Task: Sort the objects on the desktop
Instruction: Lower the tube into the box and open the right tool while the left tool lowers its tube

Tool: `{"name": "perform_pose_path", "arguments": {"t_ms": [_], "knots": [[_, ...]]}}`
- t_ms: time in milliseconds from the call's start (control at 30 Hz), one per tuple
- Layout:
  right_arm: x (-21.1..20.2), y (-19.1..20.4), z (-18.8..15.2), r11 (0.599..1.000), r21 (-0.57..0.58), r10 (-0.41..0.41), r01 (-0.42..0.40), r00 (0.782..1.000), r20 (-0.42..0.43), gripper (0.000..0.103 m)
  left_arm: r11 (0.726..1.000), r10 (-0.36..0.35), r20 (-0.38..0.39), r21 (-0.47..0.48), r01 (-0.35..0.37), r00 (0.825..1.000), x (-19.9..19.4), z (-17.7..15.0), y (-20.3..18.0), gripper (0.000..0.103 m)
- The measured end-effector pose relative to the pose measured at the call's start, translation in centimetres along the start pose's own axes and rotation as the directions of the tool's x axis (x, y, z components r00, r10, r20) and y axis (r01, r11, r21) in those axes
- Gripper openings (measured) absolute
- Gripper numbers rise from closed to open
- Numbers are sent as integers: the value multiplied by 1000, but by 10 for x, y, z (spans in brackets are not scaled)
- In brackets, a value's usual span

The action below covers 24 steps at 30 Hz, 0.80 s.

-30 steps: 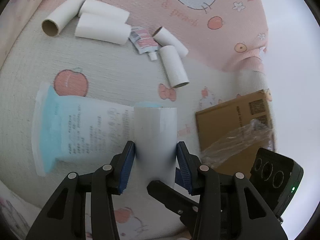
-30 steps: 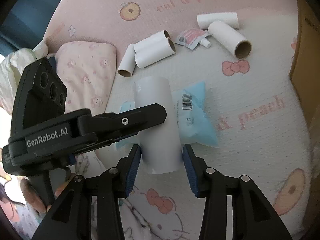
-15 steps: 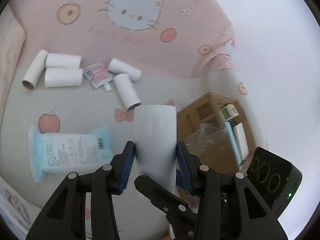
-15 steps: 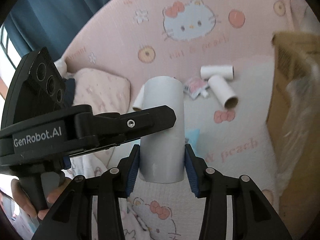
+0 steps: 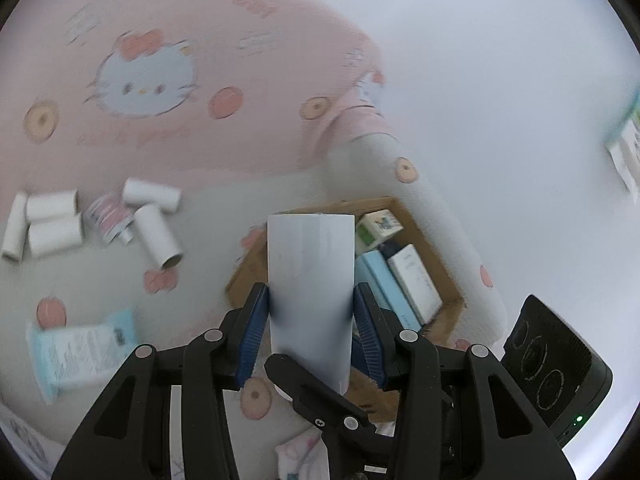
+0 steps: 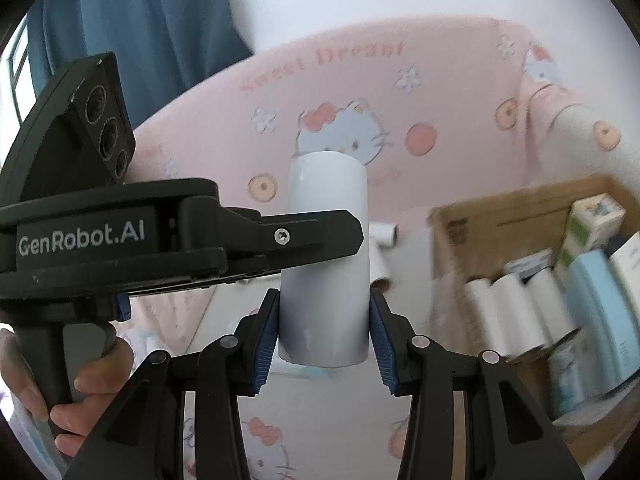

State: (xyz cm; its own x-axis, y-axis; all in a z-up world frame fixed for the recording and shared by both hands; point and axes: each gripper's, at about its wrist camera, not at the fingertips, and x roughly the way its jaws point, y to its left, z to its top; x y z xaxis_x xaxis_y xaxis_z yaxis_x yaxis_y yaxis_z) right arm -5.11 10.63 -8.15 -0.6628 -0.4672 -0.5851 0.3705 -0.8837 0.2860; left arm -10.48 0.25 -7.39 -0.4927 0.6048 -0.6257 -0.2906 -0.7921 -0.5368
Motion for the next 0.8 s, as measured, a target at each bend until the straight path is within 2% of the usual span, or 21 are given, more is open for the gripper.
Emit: {"name": "perform_pose_path", "arguments": {"t_ms": [100,367,533,633,800], "knots": [[-15,-17,10,1000,1,-16,16,1000,12,41,998,0,7,56,0,1000,9,9,-26,47],[-40,-54,29,997,-13,-69,70,997,27,41,991,-28,-18,127,30,999,34,23,-68,47],[-50,-73,38,996,-27,-85,85,996,-12,41,992,-56,-37,115,60,998,54,27,-79,47],[-49,-88,41,994,-39,-99,98,994,-47,41,995,-65,-61,75,69,996,70,28,-82,47],[-42,-111,38,994,-25,-110,108,989,-97,41,997,-46,-114,63,53,992,99,31,-88,47]]}}
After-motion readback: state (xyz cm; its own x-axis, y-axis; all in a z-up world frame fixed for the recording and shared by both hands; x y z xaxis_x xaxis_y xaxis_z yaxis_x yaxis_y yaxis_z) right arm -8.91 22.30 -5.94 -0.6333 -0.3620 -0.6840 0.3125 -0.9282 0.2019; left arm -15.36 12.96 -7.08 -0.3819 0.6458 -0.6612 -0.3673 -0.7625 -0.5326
